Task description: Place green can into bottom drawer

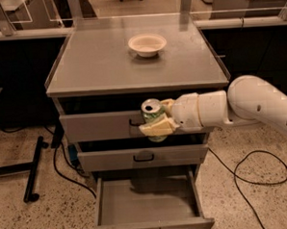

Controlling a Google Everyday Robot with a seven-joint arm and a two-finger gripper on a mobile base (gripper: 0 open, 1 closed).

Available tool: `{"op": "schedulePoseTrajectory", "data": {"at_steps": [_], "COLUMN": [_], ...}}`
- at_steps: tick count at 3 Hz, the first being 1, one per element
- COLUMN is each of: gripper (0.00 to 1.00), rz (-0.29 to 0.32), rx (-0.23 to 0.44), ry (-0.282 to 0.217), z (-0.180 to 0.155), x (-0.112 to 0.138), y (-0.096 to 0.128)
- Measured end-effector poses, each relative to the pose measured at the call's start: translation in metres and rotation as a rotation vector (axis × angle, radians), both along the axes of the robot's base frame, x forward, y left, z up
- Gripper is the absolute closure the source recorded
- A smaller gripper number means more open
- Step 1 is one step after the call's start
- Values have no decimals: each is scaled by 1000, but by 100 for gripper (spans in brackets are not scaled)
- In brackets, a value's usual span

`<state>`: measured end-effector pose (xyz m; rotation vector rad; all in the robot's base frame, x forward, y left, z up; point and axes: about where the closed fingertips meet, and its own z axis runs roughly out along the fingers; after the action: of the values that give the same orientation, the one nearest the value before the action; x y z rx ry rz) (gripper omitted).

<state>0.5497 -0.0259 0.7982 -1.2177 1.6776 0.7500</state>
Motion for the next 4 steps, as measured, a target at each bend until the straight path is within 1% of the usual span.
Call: {"op": "schedulePoseTrajectory", "data": {"at_steps": [1,2,3,4], "gripper": [100,100,100,100], "rz": [46,87,87,85], "rx": [-5,-14,-14,-30], "ry": [13,61,61,57], "z": [-56,-120,-120,-107], "x": [21,42,42,38], "y": [12,28,28,29]}}
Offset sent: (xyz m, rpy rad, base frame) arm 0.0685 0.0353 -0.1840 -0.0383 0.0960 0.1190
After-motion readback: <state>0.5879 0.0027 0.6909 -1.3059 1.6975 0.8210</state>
